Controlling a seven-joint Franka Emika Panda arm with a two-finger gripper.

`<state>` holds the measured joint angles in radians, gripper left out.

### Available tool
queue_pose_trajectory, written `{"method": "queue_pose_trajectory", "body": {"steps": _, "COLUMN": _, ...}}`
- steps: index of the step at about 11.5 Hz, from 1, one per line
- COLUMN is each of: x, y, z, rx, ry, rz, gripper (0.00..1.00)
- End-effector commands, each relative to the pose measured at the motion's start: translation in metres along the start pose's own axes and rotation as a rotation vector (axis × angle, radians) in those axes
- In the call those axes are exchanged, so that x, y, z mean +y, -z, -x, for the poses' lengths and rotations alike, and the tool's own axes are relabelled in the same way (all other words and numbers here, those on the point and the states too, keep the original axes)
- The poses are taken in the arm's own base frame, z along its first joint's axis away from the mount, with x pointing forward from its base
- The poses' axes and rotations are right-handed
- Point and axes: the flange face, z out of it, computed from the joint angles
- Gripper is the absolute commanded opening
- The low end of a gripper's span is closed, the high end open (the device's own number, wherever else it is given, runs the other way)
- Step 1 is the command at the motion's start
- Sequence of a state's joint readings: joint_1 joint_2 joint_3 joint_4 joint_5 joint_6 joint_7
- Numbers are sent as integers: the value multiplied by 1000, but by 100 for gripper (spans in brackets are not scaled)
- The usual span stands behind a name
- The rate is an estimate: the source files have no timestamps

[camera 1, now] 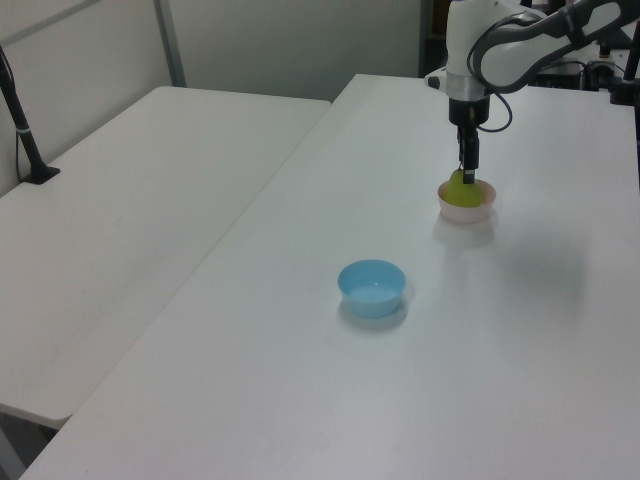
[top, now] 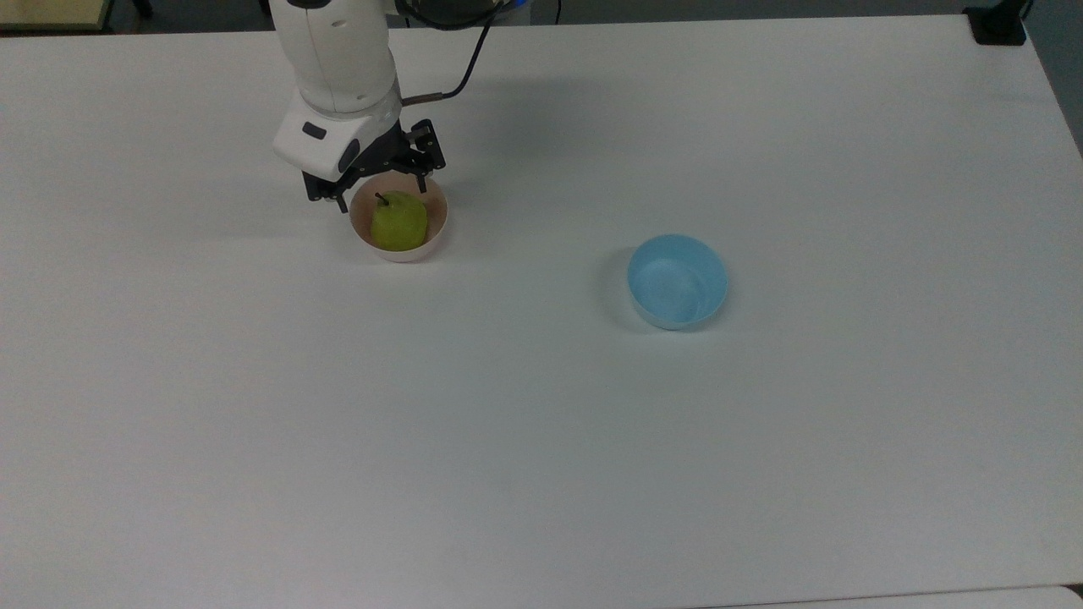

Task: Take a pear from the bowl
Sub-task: 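Close the gripper around the green pear inside the pink bowl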

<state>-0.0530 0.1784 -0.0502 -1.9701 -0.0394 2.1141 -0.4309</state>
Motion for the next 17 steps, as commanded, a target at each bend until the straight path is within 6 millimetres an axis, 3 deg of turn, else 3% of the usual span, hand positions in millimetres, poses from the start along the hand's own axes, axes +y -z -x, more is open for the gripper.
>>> {"method": "queue_pose_trajectory", "body": {"steps": 1, "x": -3, "y": -14, "z": 2, "rx": 16, "ry": 20, "rz": 18, "gripper": 84}}
{"method": "queue_pose_trajectory", "body": {"steps": 2, "x": -3, "y": -14, "z": 2, "rx": 22, "ry": 20, "rz": 21, "gripper": 77}}
{"method": "queue_pose_trajectory", "body": {"steps": 5, "x": -5, "y": -24, "z": 0, "rx": 8, "ry": 28, "rz": 15, "gripper": 69}}
{"method": "queue_pose_trajectory", "body": {"steps": 8, "x": -8, "y": -29, "z": 0, "rx": -3, "ry": 44, "rz": 13, "gripper": 41}}
{"method": "queue_pose_trajectory", "body": {"steps": 10, "x": -9, "y": -33, "z": -1, "rx": -10, "ry": 47, "rz": 11, "gripper": 11}}
{"method": "queue_pose_trajectory", "body": {"steps": 11, "x": -9, "y": -33, "z": -1, "rx": -10, "ry": 47, "rz": 11, "gripper": 2}}
{"method": "queue_pose_trajectory", "body": {"steps": 14, "x": -9, "y": -27, "z": 0, "rx": -5, "ry": 48, "rz": 13, "gripper": 0}}
{"method": "queue_pose_trajectory", "body": {"steps": 17, "x": -13, "y": -8, "z": 1, "rx": 7, "ry": 54, "rz": 18, "gripper": 0}}
